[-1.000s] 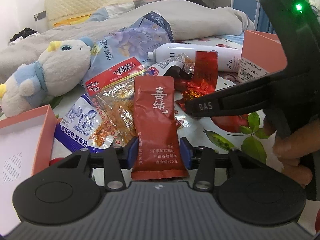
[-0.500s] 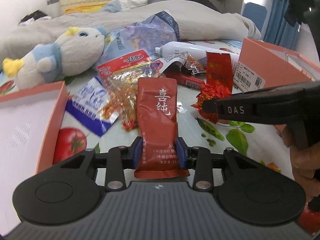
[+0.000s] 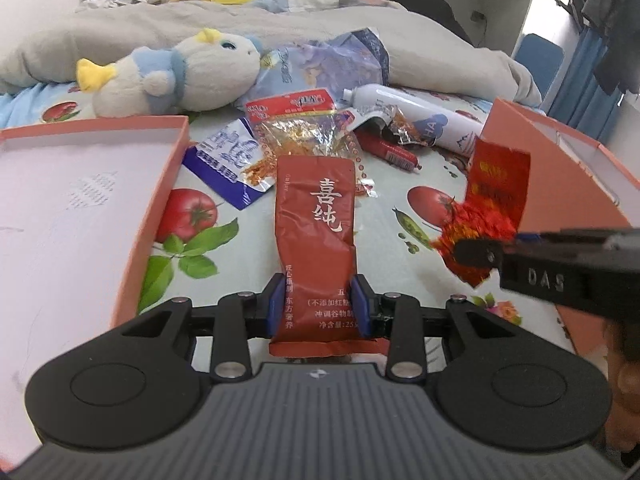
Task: Organize snacks
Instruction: 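Carry the red packet with the left gripper while the right carries the red candy to the box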
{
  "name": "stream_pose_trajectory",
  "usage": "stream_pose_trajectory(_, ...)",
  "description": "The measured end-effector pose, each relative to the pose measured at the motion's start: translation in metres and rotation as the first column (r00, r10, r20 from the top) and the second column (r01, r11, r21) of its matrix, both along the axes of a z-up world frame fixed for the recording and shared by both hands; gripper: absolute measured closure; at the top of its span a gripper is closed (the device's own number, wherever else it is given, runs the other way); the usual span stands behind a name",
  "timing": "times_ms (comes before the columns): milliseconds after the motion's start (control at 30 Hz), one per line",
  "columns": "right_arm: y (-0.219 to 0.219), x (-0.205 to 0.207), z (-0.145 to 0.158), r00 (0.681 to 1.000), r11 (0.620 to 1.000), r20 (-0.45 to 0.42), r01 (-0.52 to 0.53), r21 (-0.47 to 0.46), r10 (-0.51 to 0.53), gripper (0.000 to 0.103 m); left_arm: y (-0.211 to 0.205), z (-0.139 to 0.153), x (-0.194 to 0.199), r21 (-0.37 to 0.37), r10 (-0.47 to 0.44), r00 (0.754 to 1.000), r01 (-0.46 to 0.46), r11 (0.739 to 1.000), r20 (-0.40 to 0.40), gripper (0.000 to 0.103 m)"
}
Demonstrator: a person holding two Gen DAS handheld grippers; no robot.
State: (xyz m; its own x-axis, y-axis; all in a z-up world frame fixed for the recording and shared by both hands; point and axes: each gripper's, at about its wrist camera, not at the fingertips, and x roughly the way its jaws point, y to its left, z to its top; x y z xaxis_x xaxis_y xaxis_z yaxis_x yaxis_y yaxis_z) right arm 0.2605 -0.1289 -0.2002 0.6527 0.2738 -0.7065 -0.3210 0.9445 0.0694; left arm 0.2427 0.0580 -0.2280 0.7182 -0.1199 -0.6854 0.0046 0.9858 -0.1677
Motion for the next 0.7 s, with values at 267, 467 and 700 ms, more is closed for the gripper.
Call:
stream_pose_trajectory(267,-0.007,-0.026,0.015,1.000,1.000,-0.018,0.004,0.008,-0.004,0.079,0.003,0.029,-0.031,-0.042,0.038,0.999,-0.038,0.998,0.018,0.063)
stream_pose_trajectory(467,-0.018,-0.036,0.037,1.000,0.999,-0.019,0.015,0.029,-0.014,0.079,0.000,0.051,-0.041,-0.070,0.063,0.998,-0.063,0.996,0.006,0.063)
stream_pose_trajectory(700,-0.036,-0.041,0.067,0.999,0.997,-0.003,0.032,0.072,-0.032,0.079,-0.014,0.087,-0.038,-0.092,0.070,0.997,-0.067,0.993,0.028,0.063)
